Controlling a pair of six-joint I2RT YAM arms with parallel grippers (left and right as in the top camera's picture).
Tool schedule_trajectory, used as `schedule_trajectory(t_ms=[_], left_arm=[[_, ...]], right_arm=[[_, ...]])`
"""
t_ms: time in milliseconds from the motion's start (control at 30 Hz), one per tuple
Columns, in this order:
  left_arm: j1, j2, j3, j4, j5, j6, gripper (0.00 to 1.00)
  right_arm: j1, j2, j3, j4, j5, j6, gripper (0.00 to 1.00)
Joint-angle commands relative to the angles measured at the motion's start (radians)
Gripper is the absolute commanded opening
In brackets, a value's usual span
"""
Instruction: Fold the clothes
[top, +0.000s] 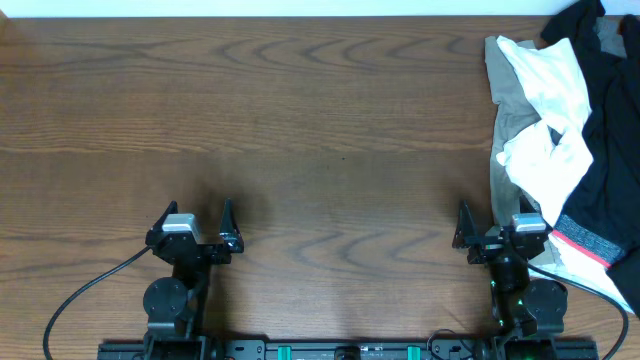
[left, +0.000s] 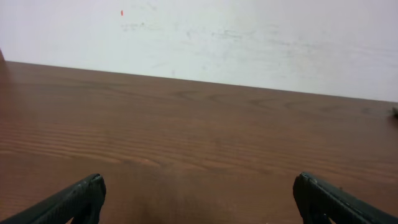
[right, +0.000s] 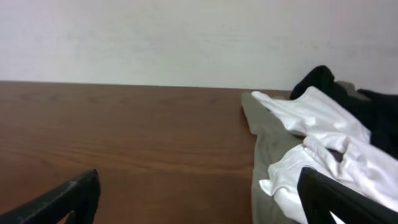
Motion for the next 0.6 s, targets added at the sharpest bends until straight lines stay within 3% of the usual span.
schedule_trajectory(t_ms=[0,300,567], left_arm=[[0.006,0.0,-0.003,-0.051,0.003,-0.049,0.98],[0.006,0.124,0.194,-0.187,0.008,-0.062,0.98],[0.006,0.428,0.533,-0.435,-0.005,-0.081,0.98]], right_arm=[[0.008,-0.006,-0.001,0.0,-0.005,0.093,0.99],[0.008,0.076,0.182,-0.202,0.025,0.105,0.99],[0.007,0.375,0.475,-0.44,0.07,0.14,0.99]])
